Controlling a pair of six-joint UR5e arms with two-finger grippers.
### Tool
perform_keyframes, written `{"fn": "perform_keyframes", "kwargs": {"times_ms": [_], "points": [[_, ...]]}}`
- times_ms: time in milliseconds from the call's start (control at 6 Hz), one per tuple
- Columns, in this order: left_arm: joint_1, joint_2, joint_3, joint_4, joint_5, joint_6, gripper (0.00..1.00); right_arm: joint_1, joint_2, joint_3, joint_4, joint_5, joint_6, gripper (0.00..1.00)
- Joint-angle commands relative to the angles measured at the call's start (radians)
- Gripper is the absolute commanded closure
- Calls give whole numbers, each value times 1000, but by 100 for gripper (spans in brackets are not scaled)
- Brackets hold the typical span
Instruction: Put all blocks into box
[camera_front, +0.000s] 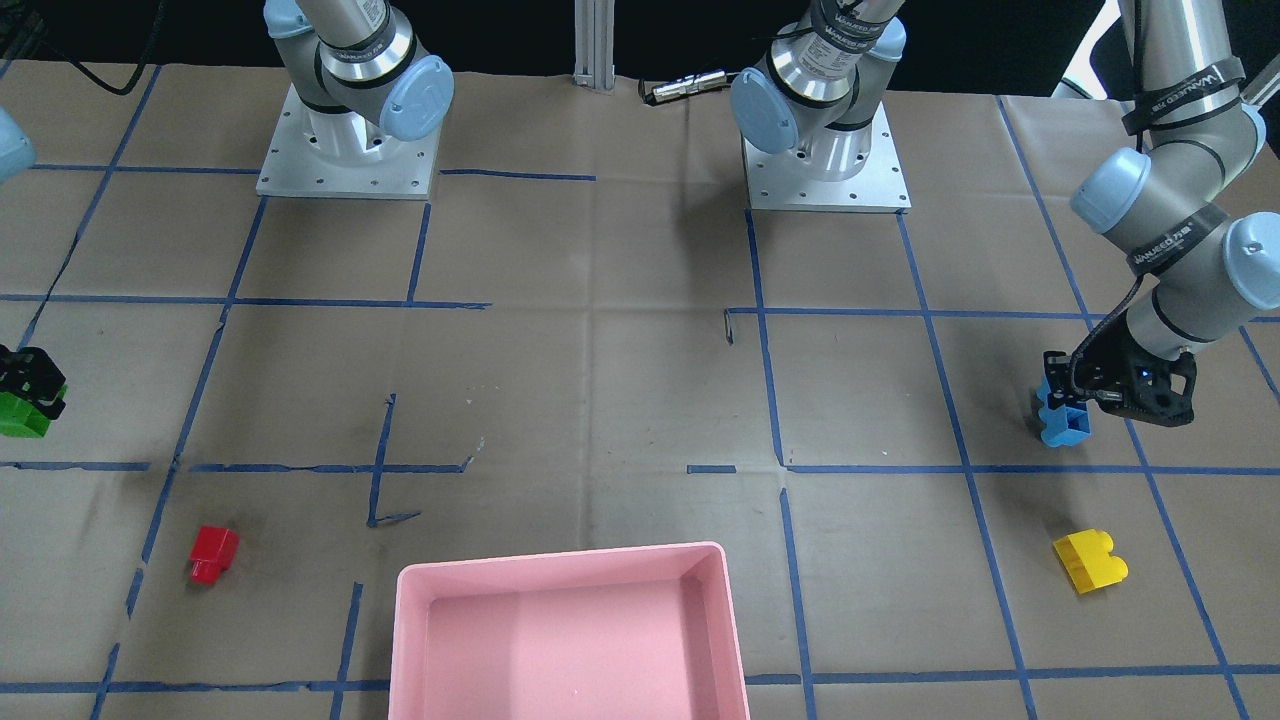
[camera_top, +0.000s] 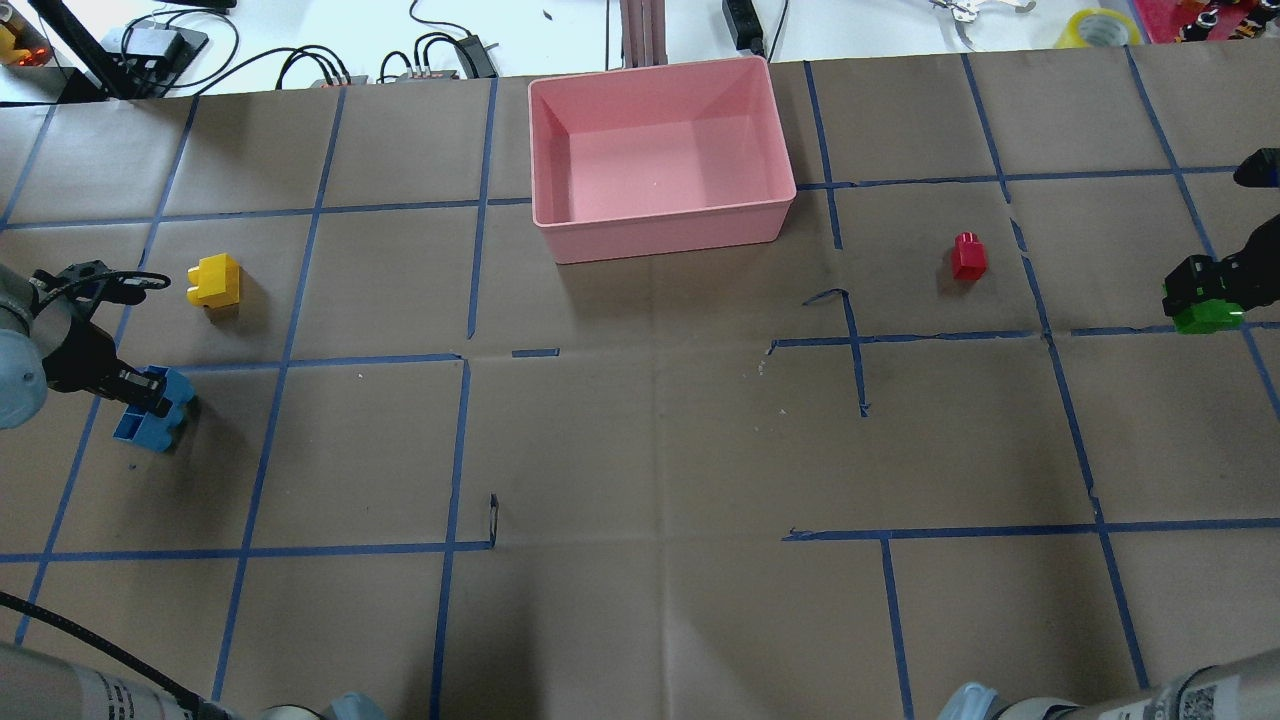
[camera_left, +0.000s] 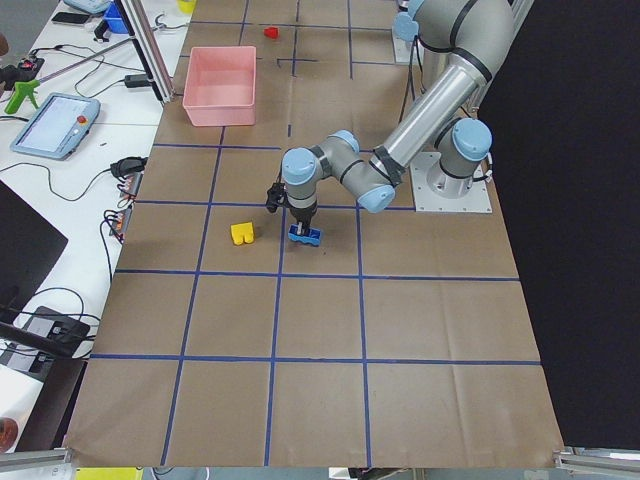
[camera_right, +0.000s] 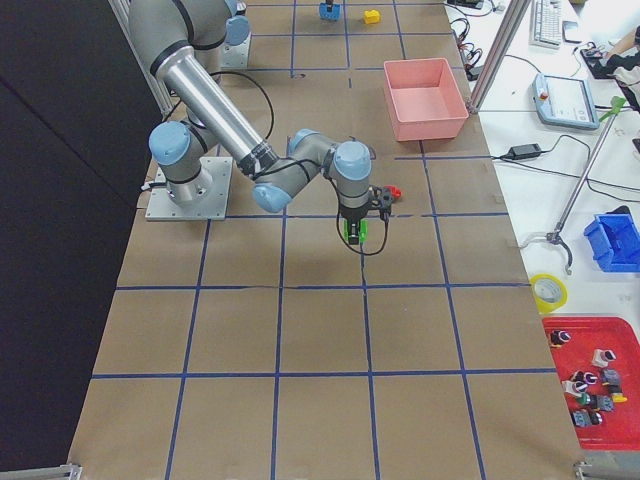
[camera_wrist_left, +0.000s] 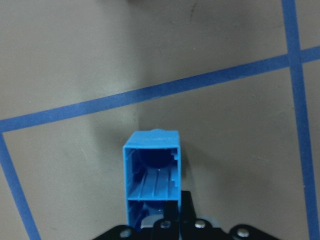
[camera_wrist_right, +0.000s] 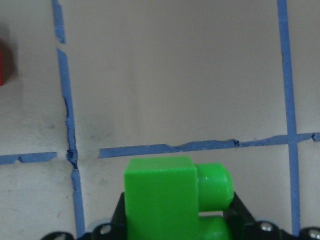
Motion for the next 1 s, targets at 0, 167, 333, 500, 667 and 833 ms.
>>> {"fn": "perform_keyframes", "kwargs": {"times_ms": [0,167,333,500,667,833], "points": [[-24,25,53,-12,-1,10,100,193,-3,-162,21,95,62,94],[-88,59,203,-192,4,-4,100,274,41,-237,20,199,202,94],[-130,37,408,-405,10,-27,100,359,112,-370,18,244,322,93],[-157,-6,581,-552,10,-51,100,440,222,-542,33,246,378,92],[-187,-52,680,-592,11,-74,100,529,338,-721,42,260,511,92],[-248,-82,737,-594,8,-182,100,599,444,-867,41,301,659,92]]}}
